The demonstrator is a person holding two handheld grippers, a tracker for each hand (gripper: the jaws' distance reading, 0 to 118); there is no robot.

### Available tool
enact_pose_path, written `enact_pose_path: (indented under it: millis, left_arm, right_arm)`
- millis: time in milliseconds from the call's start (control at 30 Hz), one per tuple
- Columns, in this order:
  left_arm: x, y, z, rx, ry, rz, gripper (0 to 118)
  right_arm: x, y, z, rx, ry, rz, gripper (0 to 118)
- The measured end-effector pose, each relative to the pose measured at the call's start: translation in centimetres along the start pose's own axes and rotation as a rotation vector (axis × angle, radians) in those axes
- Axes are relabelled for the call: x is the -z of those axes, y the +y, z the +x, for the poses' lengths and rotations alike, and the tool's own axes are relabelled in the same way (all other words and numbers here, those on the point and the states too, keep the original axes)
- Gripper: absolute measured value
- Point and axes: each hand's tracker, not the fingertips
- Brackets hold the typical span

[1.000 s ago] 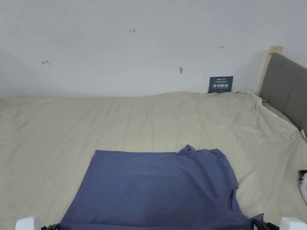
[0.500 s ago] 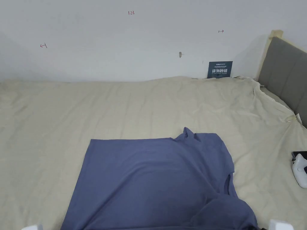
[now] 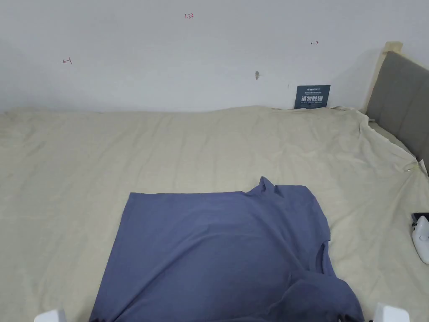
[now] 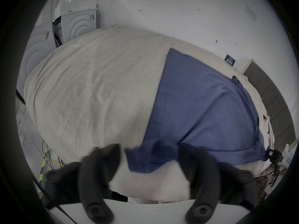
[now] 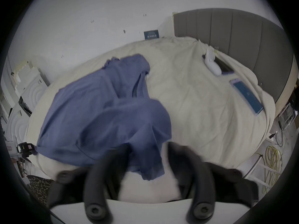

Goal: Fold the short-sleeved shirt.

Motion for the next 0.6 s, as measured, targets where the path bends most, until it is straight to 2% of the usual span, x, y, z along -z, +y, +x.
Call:
enact_pose_path:
  millis: [33,100,333,500,533,600]
  left_arm:
    - [-0.8,0.5,0.4,0.010,-0.017,0.041,100]
    - [-2.6,2.1,1.4,0.038,-0.020,0.115,100]
    - [-9.0,7.1,5.7,0.144,-0.030,0.397,99]
    - [-11.5,8.0,7.9,0.154,0.007,0.579,89]
    - [-11.7,8.0,8.2,0.151,0.008,0.599,83]
    - [-12.1,7.9,8.6,0.146,0.003,0.633,65]
  right_arm:
    - [-0.9,0.9,-0.2,0.002,0.008,0.038,79]
    - [-2.3,2.8,0.4,-0.005,0.030,0.140,78]
    - [-9.1,8.8,-2.0,-0.111,0.037,0.438,78]
    - [-11.1,10.1,-4.0,-0.158,-0.010,0.551,78]
    - [-11.3,10.1,-4.3,-0.166,-0.017,0.563,77]
    - [-11.5,10.0,-5.2,-0.208,-0.045,0.596,64]
